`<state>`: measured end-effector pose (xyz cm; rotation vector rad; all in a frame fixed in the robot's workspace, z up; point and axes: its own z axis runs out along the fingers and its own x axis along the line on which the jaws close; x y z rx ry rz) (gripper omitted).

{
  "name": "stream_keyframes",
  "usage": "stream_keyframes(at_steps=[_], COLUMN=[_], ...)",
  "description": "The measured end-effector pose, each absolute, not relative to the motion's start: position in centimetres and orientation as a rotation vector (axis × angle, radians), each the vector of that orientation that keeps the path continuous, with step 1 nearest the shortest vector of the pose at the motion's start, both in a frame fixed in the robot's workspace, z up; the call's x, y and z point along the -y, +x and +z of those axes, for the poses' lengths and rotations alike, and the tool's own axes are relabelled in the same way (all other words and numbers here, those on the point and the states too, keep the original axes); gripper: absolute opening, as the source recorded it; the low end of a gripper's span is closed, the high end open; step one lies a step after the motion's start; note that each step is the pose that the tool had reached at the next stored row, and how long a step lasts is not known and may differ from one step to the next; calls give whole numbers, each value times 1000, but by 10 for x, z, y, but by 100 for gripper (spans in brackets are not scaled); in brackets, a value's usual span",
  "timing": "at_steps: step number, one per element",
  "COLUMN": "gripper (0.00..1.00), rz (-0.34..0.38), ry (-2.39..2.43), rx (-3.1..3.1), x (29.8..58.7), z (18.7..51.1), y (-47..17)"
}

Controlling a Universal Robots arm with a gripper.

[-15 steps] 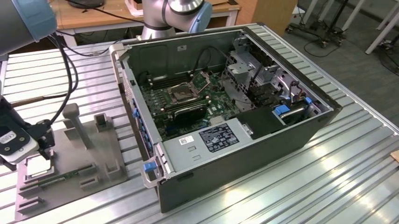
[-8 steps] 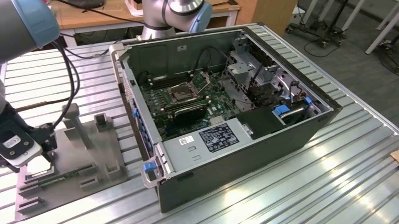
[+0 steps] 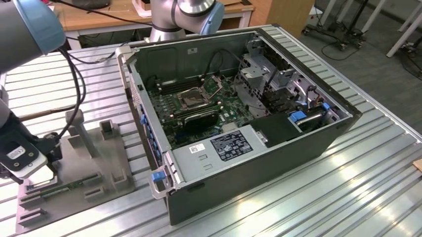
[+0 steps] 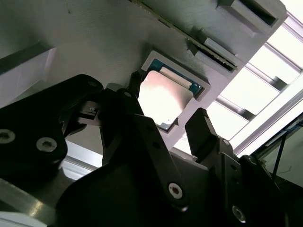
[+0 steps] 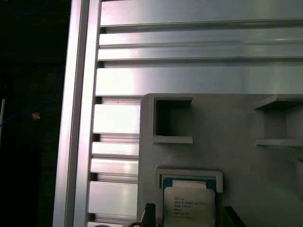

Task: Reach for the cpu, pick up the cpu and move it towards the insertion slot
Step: 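Reach for the cpu, then pick up the cpu and move it towards the insertion slot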

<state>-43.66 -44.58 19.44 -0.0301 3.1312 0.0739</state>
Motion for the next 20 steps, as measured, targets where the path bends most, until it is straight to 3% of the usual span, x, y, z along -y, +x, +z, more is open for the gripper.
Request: stream_keyframes(at_steps=[20], gripper=[65], rz=[74], ry=[-30], rx=[-3131], x=[446], z=[186], y=[-436])
